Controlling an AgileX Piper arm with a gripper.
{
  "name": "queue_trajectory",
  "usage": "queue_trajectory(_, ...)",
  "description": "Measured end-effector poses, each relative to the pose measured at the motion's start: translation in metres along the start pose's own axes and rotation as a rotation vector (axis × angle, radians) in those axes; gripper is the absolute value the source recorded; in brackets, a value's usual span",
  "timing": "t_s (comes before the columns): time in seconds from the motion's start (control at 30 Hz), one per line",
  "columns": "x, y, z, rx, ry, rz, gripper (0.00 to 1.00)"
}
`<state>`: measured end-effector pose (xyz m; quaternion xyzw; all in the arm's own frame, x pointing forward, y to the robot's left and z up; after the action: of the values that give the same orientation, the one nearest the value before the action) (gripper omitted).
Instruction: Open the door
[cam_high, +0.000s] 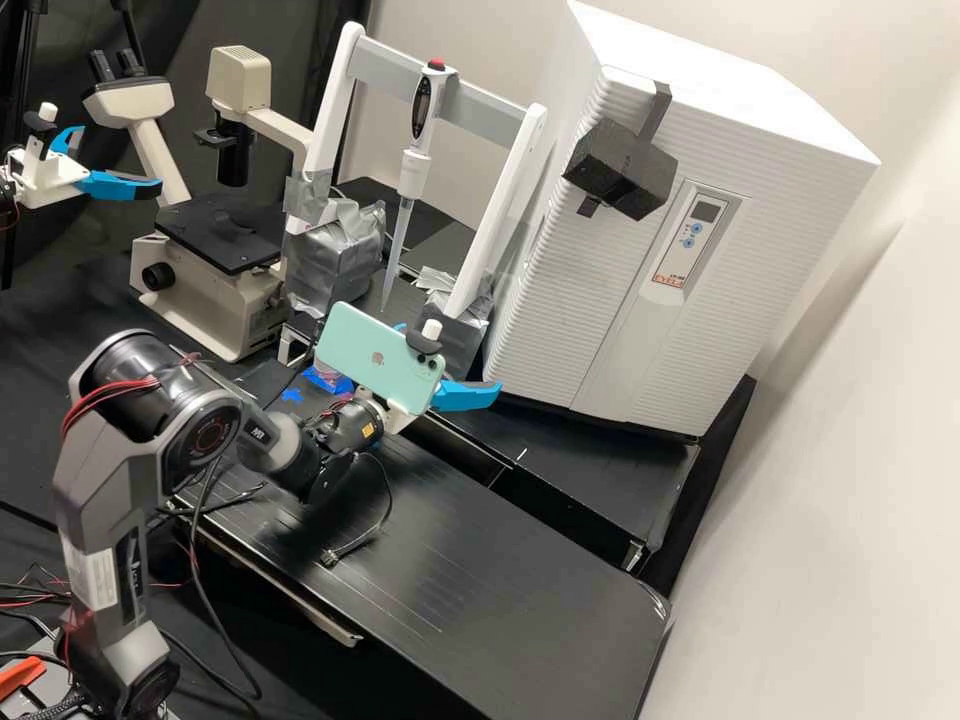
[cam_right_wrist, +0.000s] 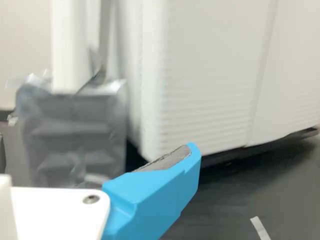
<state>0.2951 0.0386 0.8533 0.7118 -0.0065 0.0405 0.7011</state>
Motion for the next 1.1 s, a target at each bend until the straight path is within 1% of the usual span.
queue_trajectory(0.1, -0.006, 0.024, -0.003, 0.044, 0.02, 0.071, 1.0)
queue_trajectory(0.13, -0.007, 0.029, -0.003, 0.052, 0.022, 0.084, 1.0)
queue_trajectory(0.17, -0.007, 0.039, -0.007, 0.062, 0.04, 0.115, 1.0)
queue_trajectory(0.23, -0.006, 0.052, -0.011, 0.075, 0.059, 0.154, 1.0)
queue_trajectory(0.33, 0.001, 0.072, -0.022, 0.083, 0.082, 0.199, 1.0)
queue_trajectory(0.43, 0.009, 0.085, -0.031, 0.084, 0.092, 0.216, 1.0)
queue_trajectory(0.47, 0.013, 0.09, -0.036, 0.082, 0.09, 0.211, 1.0)
queue_trajectory(0.5, 0.015, 0.091, -0.037, 0.084, 0.085, 0.207, 1.0)
queue_trajectory(0.7, 0.035, 0.109, -0.049, 0.073, 0.075, 0.209, 1.0)
queue_trajectory(0.93, 0.053, 0.115, -0.048, 0.074, 0.045, 0.196, 1.0)
queue_trajectory(1.03, 0.057, 0.116, -0.048, 0.074, 0.045, 0.197, 1.0)
queue_trajectory(1.07, 0.059, 0.117, -0.049, 0.073, 0.047, 0.199, 0.0)
queue_trajectory(1.1, 0.059, 0.117, -0.049, 0.073, 0.047, 0.199, 0.0)
